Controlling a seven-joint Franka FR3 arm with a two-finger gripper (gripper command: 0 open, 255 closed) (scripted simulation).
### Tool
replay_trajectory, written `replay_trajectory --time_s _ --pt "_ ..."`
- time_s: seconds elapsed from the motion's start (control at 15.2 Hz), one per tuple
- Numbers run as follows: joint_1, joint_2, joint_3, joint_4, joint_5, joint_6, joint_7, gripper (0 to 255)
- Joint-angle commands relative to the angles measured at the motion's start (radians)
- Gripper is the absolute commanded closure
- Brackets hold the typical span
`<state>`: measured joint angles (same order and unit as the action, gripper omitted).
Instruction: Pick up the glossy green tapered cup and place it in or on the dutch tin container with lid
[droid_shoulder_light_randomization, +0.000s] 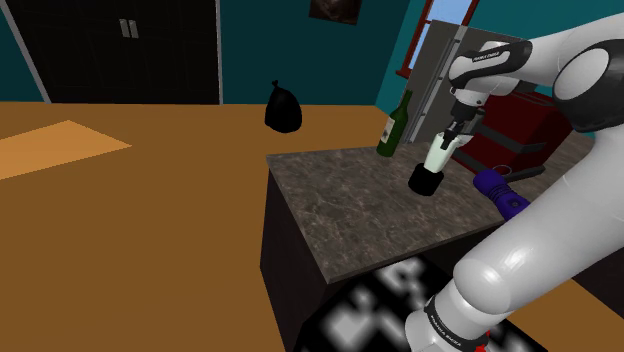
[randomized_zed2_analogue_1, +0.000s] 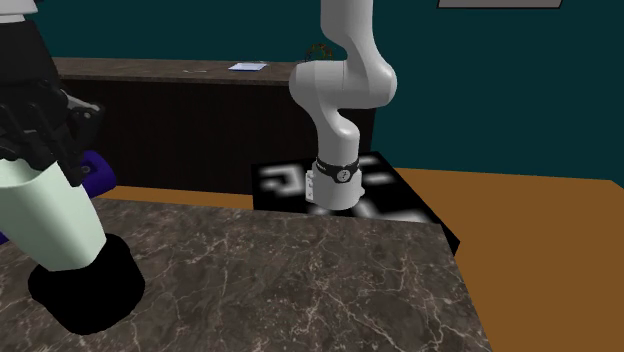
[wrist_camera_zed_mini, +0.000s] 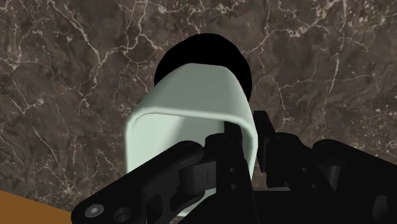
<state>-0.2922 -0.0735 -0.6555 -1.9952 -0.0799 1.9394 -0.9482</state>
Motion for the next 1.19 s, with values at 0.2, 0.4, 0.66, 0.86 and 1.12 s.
replay_trajectory --time_s 0.2,0.4,0.66,0.86,1.12 --pt "0.0 0.0 0.0 0.0 0.0 0.0 0.0 0" --pt "0.001 -0.007 0.003 0.027 -0.004 -0.033 0.003 0" --pt "0.005 -0.018 0.009 0.111 -0.008 -0.126 0.007 0" --pt "0.005 -0.018 0.009 0.111 -0.008 -0.126 0.007 0" --pt "0.005 -0.018 0.009 0.111 -0.008 -0.126 0.007 0"
